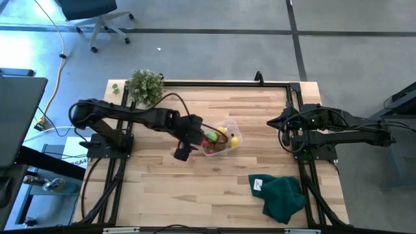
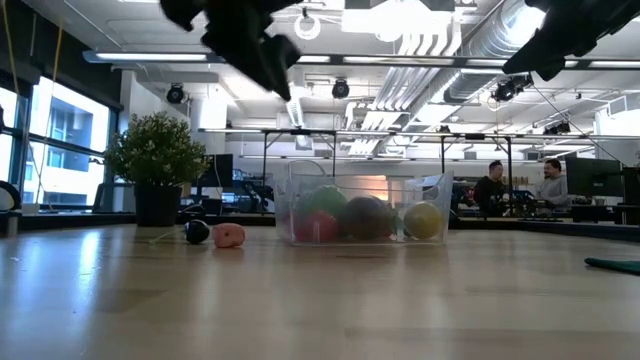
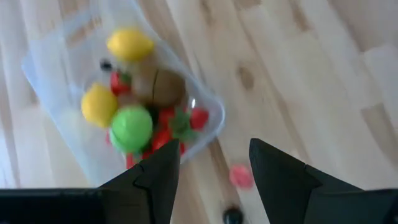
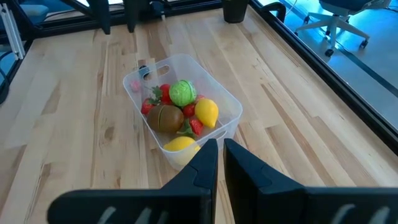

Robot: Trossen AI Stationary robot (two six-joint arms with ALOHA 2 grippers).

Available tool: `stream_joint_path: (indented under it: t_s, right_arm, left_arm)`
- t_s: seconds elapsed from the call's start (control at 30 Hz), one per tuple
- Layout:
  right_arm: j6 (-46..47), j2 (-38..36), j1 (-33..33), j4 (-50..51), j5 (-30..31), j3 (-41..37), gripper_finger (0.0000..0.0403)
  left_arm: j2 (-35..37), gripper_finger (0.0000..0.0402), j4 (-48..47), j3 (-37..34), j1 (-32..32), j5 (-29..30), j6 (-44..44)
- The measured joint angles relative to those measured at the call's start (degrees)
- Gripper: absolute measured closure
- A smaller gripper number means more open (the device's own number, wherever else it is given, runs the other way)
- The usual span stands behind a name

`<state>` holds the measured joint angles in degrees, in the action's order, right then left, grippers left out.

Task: Pick and placing Produce into tupperware
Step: Put the black cherry into the transparent bin

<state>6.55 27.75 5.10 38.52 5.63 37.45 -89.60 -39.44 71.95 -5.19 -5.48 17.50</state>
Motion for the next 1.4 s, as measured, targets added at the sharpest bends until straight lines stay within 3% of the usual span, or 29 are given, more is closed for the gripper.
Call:
stream_joint_path:
  t_s: [0.3, 0.63, 1.07, 1.4]
  right_arm:
    - [0.0, 0.0, 0.0, 0.0, 0.0, 0.0, 0.0384]
    - [0.0, 0.0, 0.0, 0.0, 0.0, 0.0, 0.0384]
    - [0.0, 0.0, 0.0, 0.0, 0.0, 0.0, 0.0384]
    - [0.0, 0.0, 0.0, 0.0, 0.0, 0.0, 0.0384]
  left_arm:
    - [2.1, 0.022, -0.1, -9.7, -0.1, -0.5, -1.3]
    - [2.0, 0.022, 5.9, -21.4, -3.6, -3.5, -4.0]
    - [2.0, 0.022, 11.2, -25.2, -3.4, -4.1, -15.8]
    - [2.0, 0.022, 13.5, -25.2, -3.4, -4.8, -17.4]
